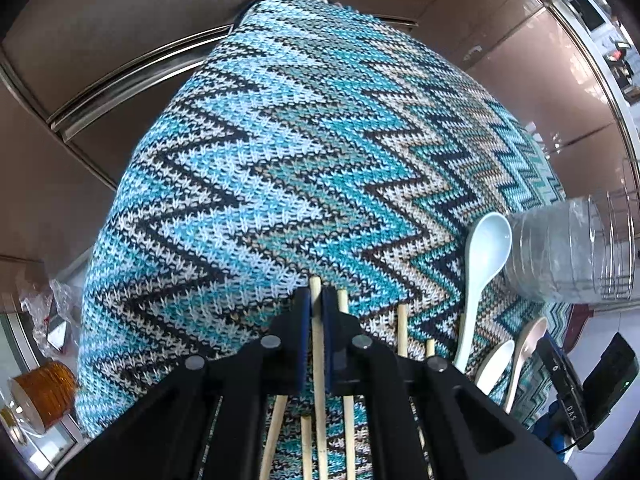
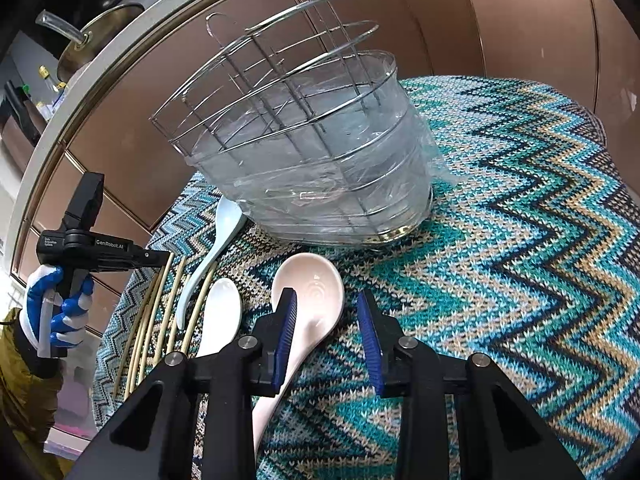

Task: Organize utensils
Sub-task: 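Lower left tool and grasp a bamboo chopstick while right tool grasps a white spoon, then lift chopstick with left tool while right tool carries spoon toward the wire holder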

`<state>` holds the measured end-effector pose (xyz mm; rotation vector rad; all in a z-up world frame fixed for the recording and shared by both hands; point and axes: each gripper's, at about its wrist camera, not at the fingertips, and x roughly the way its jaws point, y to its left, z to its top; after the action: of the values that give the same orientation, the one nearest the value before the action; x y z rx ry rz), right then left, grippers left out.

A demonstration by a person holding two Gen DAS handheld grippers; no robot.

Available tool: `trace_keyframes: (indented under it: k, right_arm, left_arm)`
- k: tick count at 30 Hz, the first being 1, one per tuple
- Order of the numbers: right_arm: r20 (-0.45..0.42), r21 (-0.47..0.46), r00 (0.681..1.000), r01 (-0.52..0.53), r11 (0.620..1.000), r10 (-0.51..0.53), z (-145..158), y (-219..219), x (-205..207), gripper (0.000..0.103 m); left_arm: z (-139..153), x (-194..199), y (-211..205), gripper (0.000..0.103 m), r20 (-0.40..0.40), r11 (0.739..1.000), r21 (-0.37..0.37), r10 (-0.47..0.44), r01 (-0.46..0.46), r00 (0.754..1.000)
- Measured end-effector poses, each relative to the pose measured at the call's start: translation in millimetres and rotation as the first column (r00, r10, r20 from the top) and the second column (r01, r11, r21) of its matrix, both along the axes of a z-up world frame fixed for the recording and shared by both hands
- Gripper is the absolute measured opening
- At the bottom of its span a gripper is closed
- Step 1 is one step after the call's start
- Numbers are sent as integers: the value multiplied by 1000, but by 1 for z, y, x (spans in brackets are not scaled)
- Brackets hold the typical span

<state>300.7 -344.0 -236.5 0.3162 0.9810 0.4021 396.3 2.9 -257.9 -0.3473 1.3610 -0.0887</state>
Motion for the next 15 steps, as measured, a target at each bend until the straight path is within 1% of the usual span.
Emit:
trace_keyframes:
  k: [5, 8, 9, 10, 15]
  right_arm:
    - [-20, 37, 1000, -23, 999, 24, -5, -3, 10, 24]
    - [-22, 37, 998, -53, 998, 54, -6, -2, 15, 15]
    - [-21, 30, 998, -65, 997, 65, -5, -1, 16, 9]
    - [-19, 25, 997, -73, 997, 74, -5, 0, 17, 7]
    - [6, -45, 995, -95, 994, 95, 4, 7, 12, 6]
  left_arm:
    - [1, -1, 1, 5, 1, 1000, -2, 14, -14, 1000]
    - [3, -3, 1, 5, 5, 1000, -6, 19, -19, 1000]
    - [3, -4, 1, 5, 7, 1000, -9, 20, -20, 1000]
    - [4, -4, 1, 5, 9, 1000, -10, 20, -20, 1000]
    - [14, -13, 2, 5, 40, 999, -37, 20, -19, 999]
